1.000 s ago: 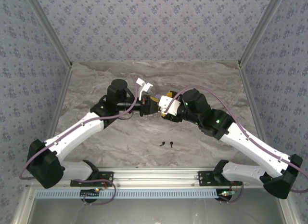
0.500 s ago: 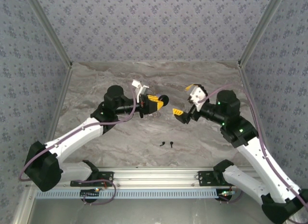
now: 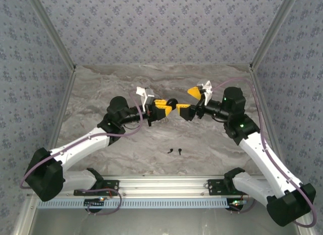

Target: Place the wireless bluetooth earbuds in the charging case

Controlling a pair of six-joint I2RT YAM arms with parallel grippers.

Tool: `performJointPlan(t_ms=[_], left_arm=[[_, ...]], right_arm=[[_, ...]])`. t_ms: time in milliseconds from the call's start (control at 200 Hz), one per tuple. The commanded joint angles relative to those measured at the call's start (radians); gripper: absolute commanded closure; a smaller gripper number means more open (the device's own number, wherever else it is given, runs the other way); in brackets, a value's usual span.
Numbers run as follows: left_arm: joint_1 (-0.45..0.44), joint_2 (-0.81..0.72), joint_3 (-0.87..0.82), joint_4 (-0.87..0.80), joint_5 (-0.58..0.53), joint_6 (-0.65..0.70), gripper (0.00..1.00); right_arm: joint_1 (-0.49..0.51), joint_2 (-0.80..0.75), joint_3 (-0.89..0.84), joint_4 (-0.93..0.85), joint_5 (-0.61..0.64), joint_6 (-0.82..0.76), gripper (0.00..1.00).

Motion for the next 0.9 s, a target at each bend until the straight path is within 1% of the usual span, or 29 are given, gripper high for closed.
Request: performJointPlan(t_ms=[0,150,385,894], left_arm=[[-0.010,-0.030,0.014,0.046,-0.005,0.033,1.00],[-0.016,-0.028,0.021,0.034,0.000,0.045,1.00],[-0.026,-0.028,0.029,0.011,0.007,0.069,1.00],[-0.038,-0.028,0.048,-0.037,0.002,0.104,1.00]], right_arm=[[0.000,0.019,0.027,0.032,-0.012,0.032,0.00],[-0.001,0.035,0.034,0.019,0.025,0.033,0.00],[-0.017,0.056,0.065,-0.022,0.045,0.036,0.00],[-0.029,0.097,0.122,-0.094,0.034,0.041,0.00]])
